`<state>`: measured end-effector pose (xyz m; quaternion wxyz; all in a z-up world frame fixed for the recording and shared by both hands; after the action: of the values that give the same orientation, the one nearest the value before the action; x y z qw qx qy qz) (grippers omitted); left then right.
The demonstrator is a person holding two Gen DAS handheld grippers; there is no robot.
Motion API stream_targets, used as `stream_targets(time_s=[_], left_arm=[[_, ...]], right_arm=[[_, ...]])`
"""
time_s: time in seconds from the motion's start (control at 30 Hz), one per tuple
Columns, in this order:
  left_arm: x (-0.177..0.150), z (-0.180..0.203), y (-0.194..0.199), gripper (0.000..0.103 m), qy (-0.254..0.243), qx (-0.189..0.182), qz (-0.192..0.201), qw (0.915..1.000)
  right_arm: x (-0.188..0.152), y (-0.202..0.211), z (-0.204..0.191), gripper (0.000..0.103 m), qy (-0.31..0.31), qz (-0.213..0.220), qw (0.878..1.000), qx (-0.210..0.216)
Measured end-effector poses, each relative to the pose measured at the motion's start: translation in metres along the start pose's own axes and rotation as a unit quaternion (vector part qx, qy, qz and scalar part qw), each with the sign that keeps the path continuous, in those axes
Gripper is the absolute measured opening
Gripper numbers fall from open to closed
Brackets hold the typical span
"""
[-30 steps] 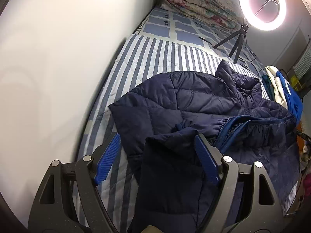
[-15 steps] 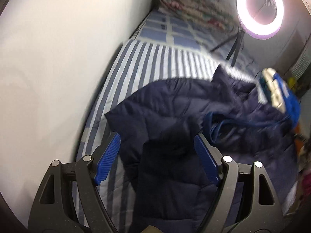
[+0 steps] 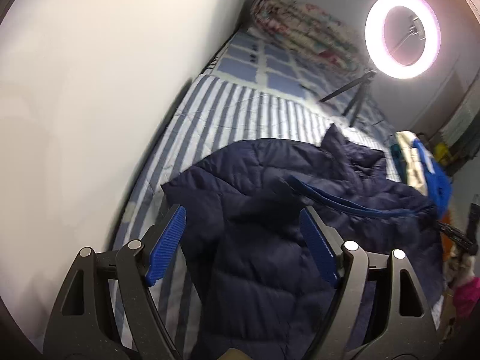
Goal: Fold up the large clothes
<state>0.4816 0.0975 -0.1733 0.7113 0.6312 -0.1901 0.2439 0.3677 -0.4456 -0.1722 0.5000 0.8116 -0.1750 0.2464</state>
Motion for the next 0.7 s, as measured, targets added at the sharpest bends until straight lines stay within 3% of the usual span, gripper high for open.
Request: stream_targets(time_s=[0.07,0.17,0.33,0.43,0.47,0.53,0.7], left_arm=[[-0.007,0.006,0.005,0.080,-0.028,-0.006,-0.002,0.9996],[-0.013,0.018,-0.007,0.080,-0.069,0.015,-0.017,0.9974],[-0.011,0.025,-0.046,0.078,-0.068,0.039,-0.042,0.9960],[-0.015,0.034,-0.061,0.026,-0.083,0.037,-0.060,0.9941],[-0.017,0.037,-0.061,0.016,-0.089,0.043,-0.058,0.9934],[-0.020,0.041,-0.057,0.006,-0.100,0.049,-0.047,0.9927],[-0.021,0.045,-0.036,0.002,-0.116,0.072,-0.013,0.9906]], right_arm=[[0.000,0.004,-0.003,0.024,0.007,0.005,1.000,-0.002],[-0.001,0.007,-0.007,0.024,0.010,0.004,1.000,0.005],[-0.002,0.005,-0.009,0.019,0.015,-0.002,1.000,0.001],[-0.004,0.004,-0.013,0.007,0.029,-0.006,1.000,-0.008],[-0.004,0.005,-0.015,0.006,0.036,-0.007,0.999,-0.016],[-0.004,0.008,-0.019,0.004,0.044,-0.006,0.999,-0.026],[-0.005,0.020,-0.036,0.001,0.065,0.009,0.997,-0.041]])
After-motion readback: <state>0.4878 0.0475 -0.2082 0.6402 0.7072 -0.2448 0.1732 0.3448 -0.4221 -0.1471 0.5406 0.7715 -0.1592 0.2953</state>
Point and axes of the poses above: each gripper's, at about its wrist camera, not at the fingertips, and y roughly against the way its jaws point, z to its right, x to its top, the point moved 3 cm from there along -y, roughly the way its jaws point, and after that the axes turned 14 degrees about x, right-handed, at the moved point
